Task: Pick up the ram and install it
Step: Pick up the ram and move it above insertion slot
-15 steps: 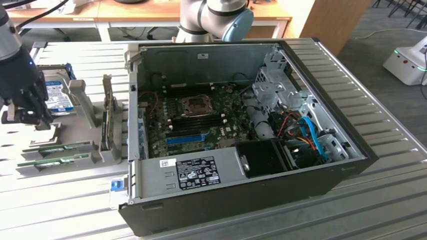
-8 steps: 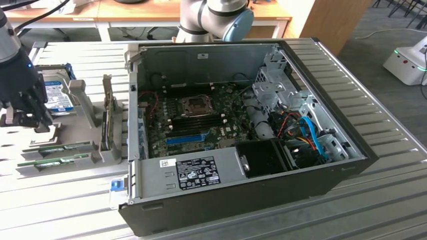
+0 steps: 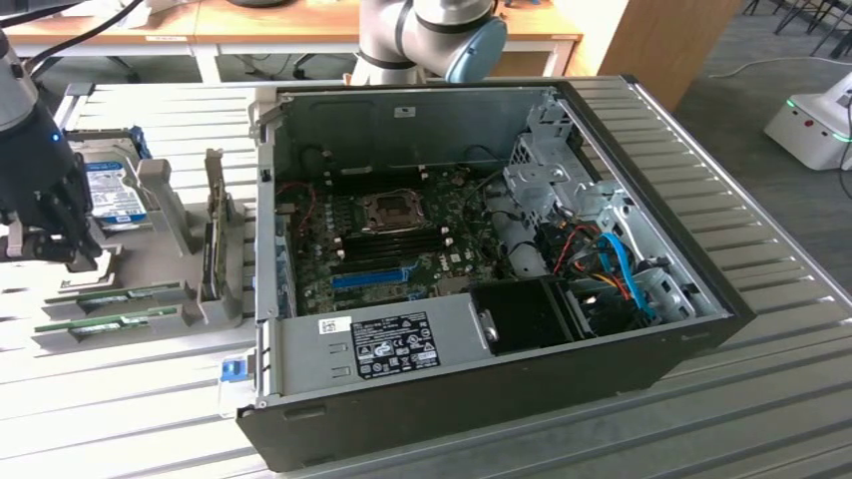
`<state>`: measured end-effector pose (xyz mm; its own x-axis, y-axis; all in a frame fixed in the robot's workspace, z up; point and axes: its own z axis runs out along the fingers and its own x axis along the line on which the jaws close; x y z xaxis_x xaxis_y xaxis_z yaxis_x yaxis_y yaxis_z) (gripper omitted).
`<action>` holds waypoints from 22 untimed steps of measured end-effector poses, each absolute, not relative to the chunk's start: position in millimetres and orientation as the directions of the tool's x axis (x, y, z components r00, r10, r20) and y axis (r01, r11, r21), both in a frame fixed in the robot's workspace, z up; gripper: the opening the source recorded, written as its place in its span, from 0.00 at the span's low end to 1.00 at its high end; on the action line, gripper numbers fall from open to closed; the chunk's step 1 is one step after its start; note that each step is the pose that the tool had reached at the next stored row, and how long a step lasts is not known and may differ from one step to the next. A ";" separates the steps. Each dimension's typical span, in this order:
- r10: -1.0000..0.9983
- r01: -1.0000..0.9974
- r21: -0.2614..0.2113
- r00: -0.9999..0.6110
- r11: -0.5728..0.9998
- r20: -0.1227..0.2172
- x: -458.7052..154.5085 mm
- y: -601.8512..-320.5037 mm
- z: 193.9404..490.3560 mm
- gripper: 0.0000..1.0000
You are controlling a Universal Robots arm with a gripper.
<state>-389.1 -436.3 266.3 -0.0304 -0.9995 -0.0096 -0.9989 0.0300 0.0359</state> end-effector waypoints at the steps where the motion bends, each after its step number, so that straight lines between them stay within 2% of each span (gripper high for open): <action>1: -0.999 -0.999 0.036 -0.030 0.030 -0.010 -389.1 -437.5 266.3 0.24; 22: -0.999 -0.999 0.036 -0.031 0.030 -0.010 -389.1 -452.9 266.3 0.24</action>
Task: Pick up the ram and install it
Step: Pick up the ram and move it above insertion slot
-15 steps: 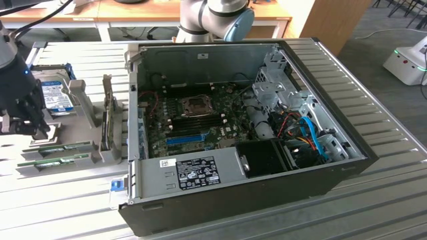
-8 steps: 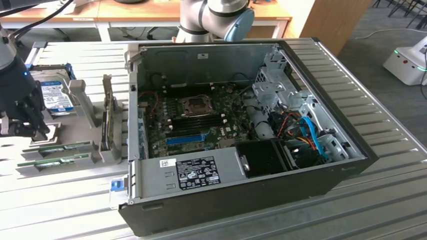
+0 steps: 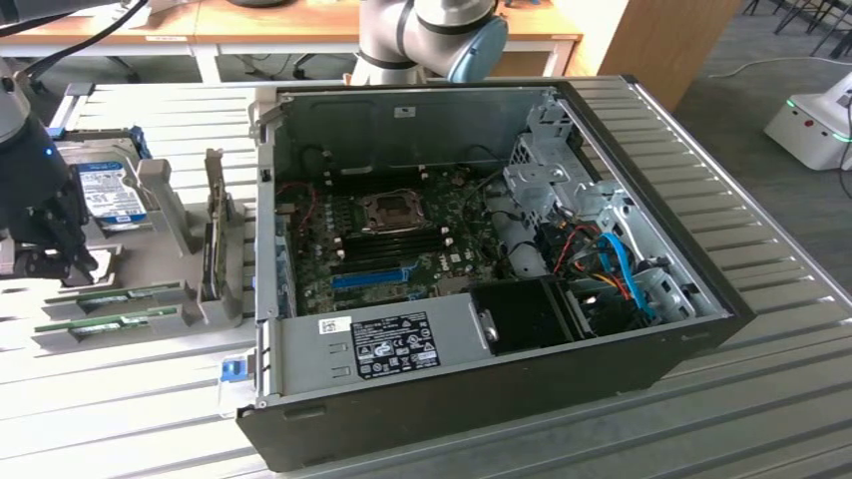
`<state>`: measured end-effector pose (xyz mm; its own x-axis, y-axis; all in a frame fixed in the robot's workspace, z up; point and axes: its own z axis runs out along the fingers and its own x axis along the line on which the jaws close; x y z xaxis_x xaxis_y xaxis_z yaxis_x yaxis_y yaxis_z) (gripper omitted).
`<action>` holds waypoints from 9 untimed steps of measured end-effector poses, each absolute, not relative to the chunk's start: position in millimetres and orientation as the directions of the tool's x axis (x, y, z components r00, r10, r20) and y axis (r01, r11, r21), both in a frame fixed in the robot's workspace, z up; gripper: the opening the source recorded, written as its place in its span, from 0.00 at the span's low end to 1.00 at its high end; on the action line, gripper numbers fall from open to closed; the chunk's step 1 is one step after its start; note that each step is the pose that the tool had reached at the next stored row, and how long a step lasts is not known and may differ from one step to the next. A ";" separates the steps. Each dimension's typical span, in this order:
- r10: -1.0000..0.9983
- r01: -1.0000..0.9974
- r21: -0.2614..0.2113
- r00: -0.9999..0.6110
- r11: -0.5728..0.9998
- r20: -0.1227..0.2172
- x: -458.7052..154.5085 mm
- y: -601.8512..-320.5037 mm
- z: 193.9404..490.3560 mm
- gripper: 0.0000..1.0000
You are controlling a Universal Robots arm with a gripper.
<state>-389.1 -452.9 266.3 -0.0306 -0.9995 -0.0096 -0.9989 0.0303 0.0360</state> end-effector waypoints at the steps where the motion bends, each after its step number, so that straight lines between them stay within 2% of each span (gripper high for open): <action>1: -0.999 -0.999 0.036 -0.031 0.030 -0.010 -389.1 -452.9 266.3 0.24; 9: -0.999 -0.999 0.036 -0.030 0.030 -0.010 -389.1 -453.0 260.5 0.24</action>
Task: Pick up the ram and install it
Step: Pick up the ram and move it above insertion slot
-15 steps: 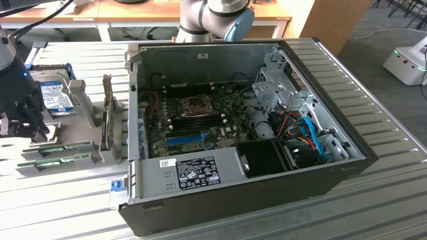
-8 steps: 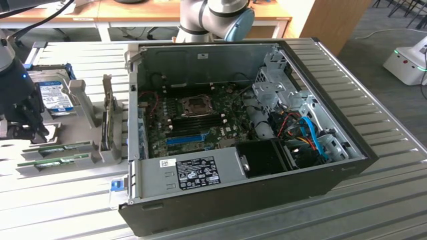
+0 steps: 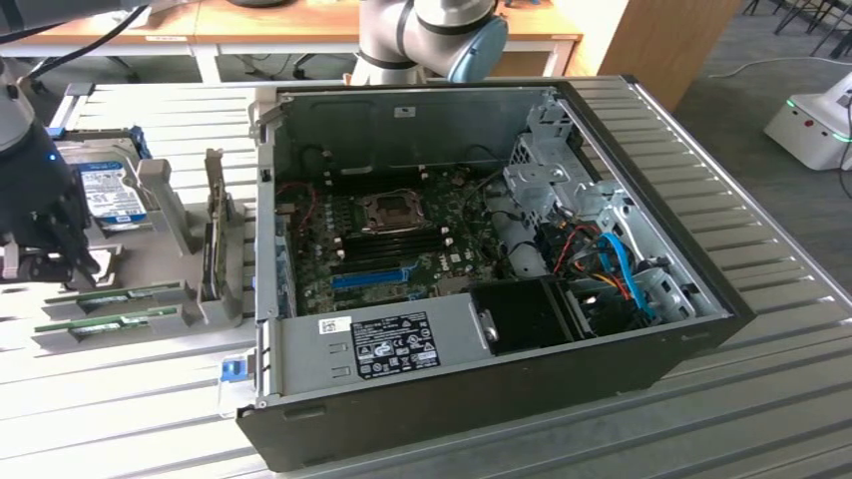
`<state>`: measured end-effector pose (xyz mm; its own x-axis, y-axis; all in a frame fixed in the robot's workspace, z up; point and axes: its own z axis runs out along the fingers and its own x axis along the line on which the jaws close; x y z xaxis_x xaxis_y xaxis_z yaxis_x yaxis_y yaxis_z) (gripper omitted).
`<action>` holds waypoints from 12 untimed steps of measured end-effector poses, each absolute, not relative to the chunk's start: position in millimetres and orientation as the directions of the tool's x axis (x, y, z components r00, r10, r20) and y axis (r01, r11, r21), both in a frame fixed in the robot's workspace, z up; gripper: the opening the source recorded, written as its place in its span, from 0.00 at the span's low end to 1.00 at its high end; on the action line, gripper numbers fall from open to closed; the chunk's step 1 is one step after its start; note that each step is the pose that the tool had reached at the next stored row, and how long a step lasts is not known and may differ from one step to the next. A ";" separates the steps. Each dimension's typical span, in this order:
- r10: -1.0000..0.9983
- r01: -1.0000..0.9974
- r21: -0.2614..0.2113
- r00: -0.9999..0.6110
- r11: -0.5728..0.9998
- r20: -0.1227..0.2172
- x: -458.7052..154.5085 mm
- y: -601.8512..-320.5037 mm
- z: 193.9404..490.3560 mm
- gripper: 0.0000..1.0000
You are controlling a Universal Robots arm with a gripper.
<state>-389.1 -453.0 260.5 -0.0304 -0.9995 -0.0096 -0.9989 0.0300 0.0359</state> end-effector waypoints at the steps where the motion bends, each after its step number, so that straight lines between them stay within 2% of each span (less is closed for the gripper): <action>1: -0.999 -0.999 0.036 -0.030 0.030 -0.010 -389.1 -453.0 259.3 0.24; 12: -0.999 -0.999 0.036 -0.030 0.030 -0.010 -389.1 -453.0 244.4 0.24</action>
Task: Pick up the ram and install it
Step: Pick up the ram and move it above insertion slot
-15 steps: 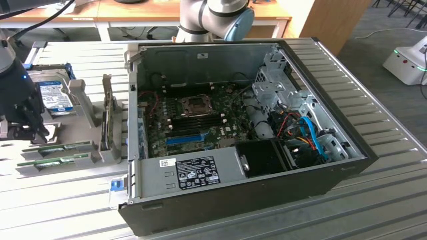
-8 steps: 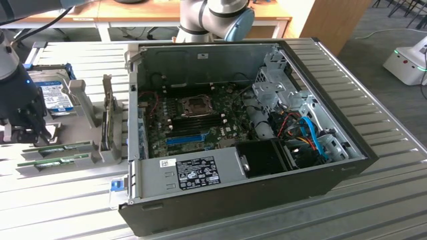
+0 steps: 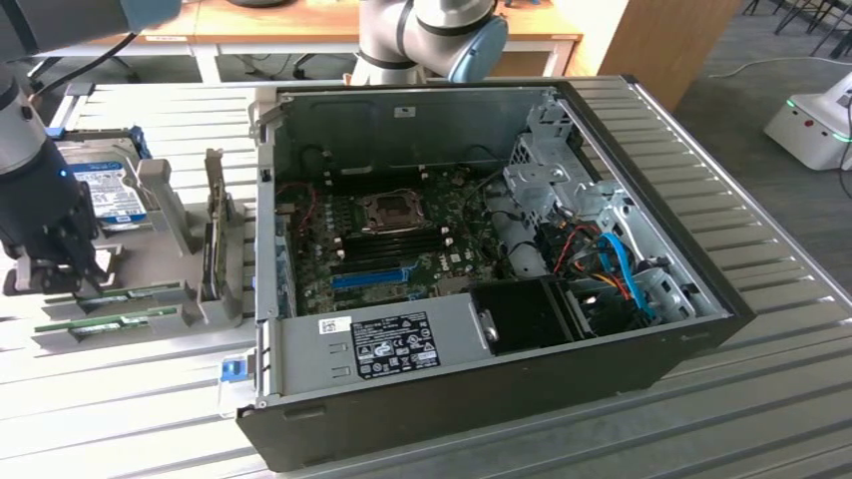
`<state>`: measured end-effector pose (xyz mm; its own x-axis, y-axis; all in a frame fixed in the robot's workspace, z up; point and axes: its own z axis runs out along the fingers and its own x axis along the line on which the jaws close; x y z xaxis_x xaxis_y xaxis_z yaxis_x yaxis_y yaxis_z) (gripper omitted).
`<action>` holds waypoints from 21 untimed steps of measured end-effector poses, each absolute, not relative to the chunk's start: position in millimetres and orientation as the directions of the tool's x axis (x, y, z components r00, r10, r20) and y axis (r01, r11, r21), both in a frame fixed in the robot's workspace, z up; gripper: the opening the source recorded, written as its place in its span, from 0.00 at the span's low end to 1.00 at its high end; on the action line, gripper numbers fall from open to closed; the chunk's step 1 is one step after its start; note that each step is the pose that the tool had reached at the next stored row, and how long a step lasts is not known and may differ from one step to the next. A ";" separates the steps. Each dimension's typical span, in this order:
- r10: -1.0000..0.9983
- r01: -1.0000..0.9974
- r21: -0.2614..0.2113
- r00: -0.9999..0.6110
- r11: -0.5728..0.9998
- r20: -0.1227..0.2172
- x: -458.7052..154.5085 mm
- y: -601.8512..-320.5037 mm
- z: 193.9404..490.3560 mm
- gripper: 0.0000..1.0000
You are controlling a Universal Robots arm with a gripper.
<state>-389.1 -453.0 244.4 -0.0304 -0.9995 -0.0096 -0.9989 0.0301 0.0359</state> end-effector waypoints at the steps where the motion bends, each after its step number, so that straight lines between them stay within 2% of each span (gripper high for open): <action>1: -0.999 -0.999 0.036 -0.030 0.030 -0.009 -389.2 -453.0 244.0 0.24; 21: -0.999 -0.999 0.035 -0.030 0.030 -0.010 -389.3 -456.7 241.0 0.24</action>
<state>-389.3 -456.7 241.0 -0.0304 -0.9995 -0.0097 -0.9989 0.0301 0.0353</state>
